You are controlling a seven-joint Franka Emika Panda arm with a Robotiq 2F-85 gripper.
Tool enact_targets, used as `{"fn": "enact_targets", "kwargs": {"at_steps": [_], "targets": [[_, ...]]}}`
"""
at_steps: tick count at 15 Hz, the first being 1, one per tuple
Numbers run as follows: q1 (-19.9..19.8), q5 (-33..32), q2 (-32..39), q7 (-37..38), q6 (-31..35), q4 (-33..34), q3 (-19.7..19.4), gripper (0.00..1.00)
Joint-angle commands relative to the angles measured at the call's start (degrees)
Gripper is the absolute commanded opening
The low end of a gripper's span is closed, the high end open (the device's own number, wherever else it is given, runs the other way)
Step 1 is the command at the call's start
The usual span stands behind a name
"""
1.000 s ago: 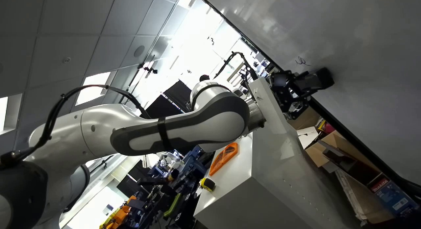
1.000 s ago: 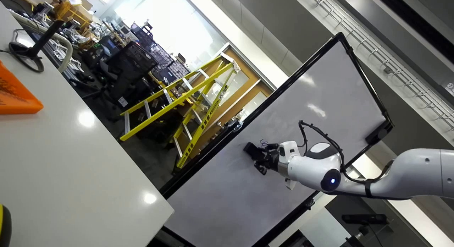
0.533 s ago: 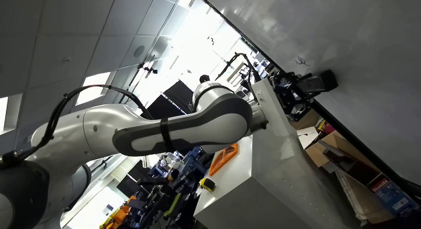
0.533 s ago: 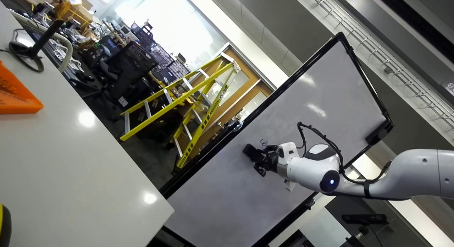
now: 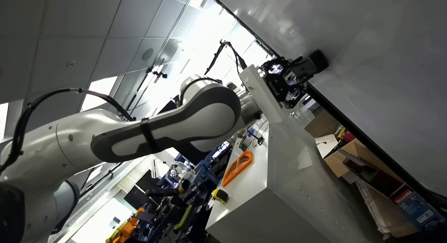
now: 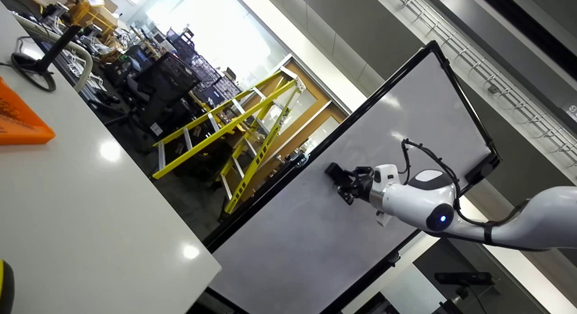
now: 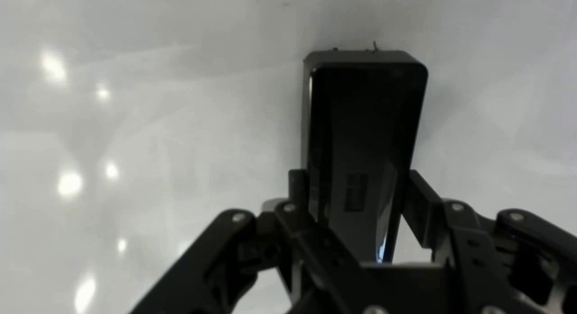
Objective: Use the eraser to clean the whiteboard
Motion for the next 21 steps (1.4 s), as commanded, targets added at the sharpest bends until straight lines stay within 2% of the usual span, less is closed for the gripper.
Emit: {"fn": "enact_targets", "kwargs": {"at_steps": [1, 6, 14, 21], "targets": [[-1.24, 0.00, -2.98, 0.66, -0.38, 2.45, 1.45, 0.30], [-1.13, 0.00, -2.60, 0.96, -0.67, 3.30, 0.53, 0.30], [-2.90, 0.00, -2.01, 1.07, -0.60, -0.12, -0.80, 0.30], [-5.63, 0.00, 3.05, 0.74, -0.24, -2.38, -1.57, 0.30]]}}
